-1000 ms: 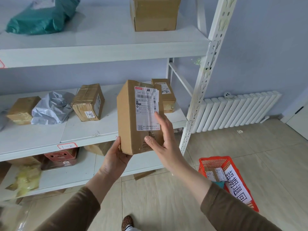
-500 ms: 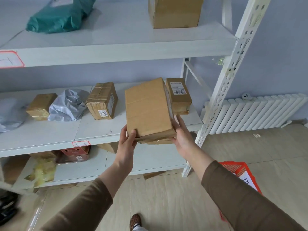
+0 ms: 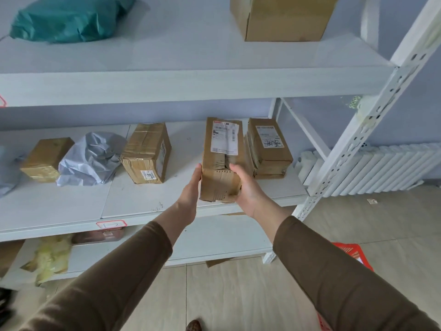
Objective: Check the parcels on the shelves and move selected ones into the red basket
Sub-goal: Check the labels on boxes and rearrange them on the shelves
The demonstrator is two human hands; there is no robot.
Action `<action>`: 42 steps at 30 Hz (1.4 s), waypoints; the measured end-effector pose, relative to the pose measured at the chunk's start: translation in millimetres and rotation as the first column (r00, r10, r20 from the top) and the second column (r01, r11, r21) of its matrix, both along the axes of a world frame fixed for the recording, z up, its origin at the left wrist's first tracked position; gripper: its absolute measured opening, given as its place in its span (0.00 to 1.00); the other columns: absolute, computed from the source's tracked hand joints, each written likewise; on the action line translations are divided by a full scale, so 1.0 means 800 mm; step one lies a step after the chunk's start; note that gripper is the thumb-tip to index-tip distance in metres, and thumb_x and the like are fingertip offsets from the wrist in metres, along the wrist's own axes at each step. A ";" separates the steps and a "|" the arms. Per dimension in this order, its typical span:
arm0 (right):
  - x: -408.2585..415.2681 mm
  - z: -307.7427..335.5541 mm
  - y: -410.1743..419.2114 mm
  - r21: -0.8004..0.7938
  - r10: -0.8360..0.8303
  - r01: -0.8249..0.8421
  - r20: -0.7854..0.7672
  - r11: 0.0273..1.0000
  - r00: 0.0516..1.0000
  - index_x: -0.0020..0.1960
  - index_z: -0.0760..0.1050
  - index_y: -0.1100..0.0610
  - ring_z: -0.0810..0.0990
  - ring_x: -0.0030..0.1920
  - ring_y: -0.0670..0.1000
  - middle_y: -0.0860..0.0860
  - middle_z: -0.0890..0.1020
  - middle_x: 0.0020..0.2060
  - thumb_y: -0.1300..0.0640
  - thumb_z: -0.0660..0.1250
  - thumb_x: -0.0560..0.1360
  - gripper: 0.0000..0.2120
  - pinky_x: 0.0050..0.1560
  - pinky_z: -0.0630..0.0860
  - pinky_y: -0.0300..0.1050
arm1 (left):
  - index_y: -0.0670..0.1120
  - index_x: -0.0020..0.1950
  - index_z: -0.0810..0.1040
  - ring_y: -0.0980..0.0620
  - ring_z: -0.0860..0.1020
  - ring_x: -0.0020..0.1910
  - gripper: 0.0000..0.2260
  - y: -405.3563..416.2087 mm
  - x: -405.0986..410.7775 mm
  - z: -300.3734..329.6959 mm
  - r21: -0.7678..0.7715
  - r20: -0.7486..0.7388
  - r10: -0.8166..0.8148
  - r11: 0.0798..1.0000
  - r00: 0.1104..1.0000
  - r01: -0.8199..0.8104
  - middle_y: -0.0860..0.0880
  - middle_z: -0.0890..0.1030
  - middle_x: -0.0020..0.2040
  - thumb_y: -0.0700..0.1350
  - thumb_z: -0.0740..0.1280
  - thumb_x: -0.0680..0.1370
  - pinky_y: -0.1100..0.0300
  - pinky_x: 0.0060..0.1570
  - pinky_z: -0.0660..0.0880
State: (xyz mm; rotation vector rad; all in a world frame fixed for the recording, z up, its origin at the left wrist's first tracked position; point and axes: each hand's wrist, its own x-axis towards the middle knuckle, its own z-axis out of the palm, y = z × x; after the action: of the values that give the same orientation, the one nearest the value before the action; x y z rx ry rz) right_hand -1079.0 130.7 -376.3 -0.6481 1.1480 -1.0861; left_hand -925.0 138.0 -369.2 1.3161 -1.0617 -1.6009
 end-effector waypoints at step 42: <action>0.192 0.037 -0.051 -0.580 -0.303 -0.083 -0.536 0.810 0.788 0.71 0.72 0.54 0.76 0.66 0.50 0.49 0.76 0.69 0.53 0.66 0.82 0.18 0.64 0.76 0.46 | 0.53 0.83 0.63 0.48 0.67 0.80 0.31 -0.057 0.202 0.020 -0.329 0.176 0.347 0.903 0.921 -0.277 0.50 0.66 0.82 0.55 0.70 0.82 0.51 0.77 0.63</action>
State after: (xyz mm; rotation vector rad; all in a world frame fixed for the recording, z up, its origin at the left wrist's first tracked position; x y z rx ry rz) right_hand -925.2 90.2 -346.7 -1.5230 1.4170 -1.4031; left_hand -763.6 92.6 -353.1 1.4030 -1.1129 -1.0208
